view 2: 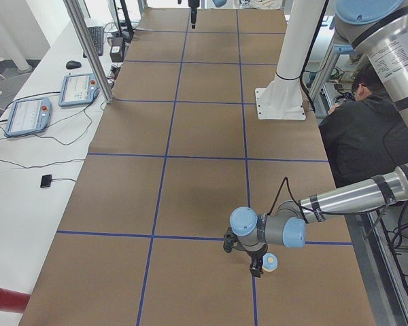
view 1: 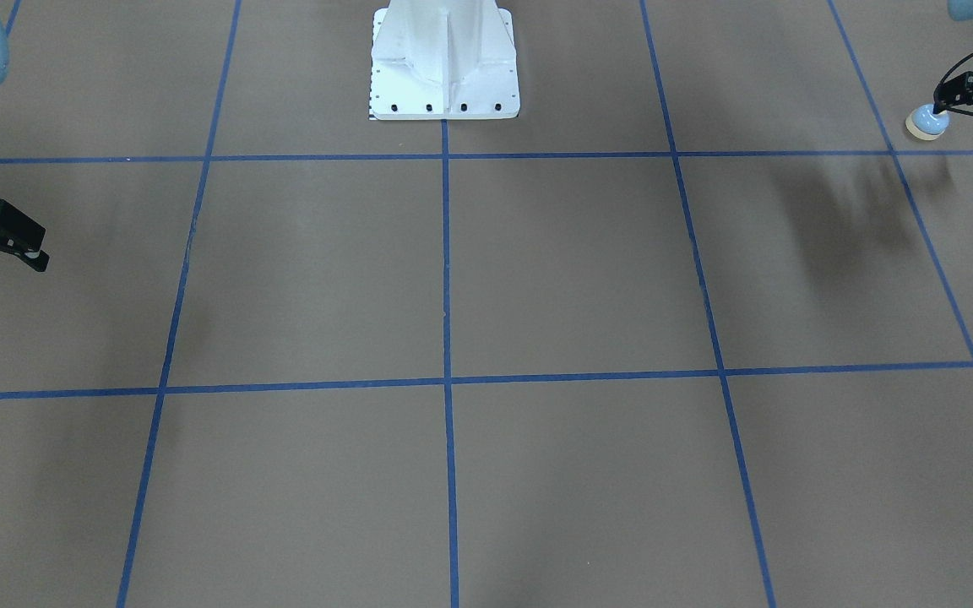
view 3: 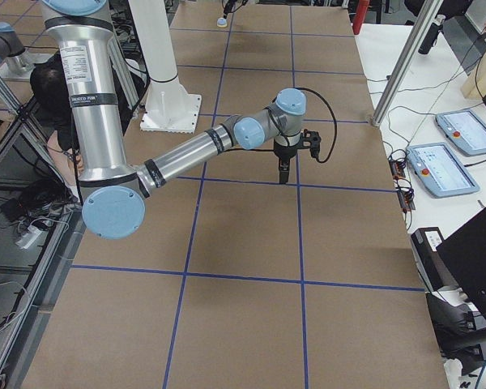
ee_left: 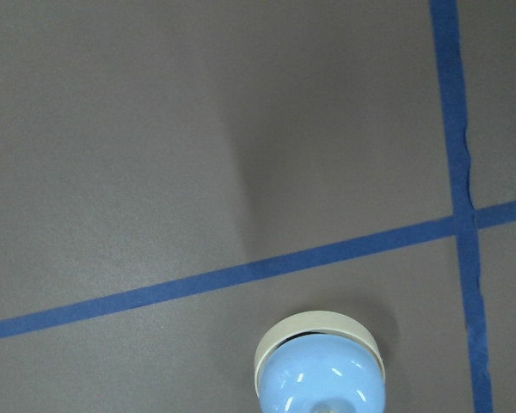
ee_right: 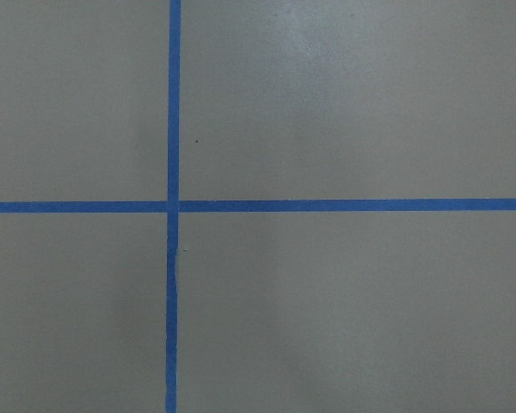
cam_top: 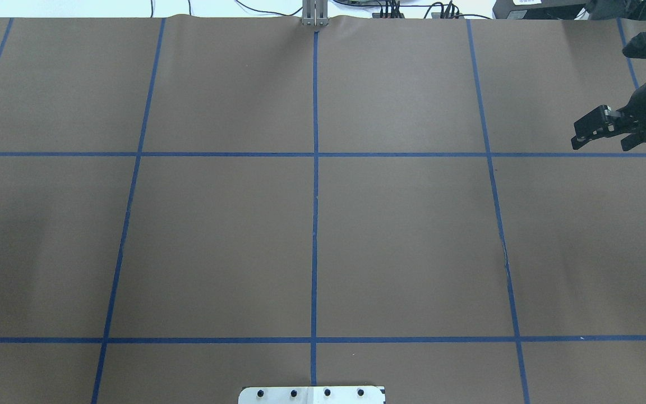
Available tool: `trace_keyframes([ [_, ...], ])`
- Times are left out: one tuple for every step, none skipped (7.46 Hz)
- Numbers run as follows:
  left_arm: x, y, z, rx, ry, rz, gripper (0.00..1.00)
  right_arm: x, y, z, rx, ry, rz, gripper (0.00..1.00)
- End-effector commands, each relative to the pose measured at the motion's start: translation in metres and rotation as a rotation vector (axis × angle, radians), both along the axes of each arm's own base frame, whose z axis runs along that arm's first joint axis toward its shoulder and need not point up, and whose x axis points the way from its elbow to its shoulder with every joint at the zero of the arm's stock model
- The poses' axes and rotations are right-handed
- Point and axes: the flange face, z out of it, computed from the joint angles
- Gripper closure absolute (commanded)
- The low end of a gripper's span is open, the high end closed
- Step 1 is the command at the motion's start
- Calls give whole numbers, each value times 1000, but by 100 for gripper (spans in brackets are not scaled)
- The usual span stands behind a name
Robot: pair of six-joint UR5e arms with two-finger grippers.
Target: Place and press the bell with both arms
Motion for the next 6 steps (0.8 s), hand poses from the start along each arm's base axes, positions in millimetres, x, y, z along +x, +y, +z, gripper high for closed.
trace_keyframes([
  [19,-2,3,-33,-18,25,0,-1,0,1,3,9,1,0],
  [24,-1,7,-39,-27,44,0,-3,0,2,3,14,0,0],
  [30,-2,15,-51,-35,60,0,-3,0,2,2,14,1,0],
  [33,-2,21,-57,-42,71,0,-3,0,2,4,13,0,0],
  [36,-2,22,-58,-43,78,0,-4,1,2,4,13,-2,0],
  [38,-1,22,-61,-45,82,0,-4,1,2,2,14,-2,0],
])
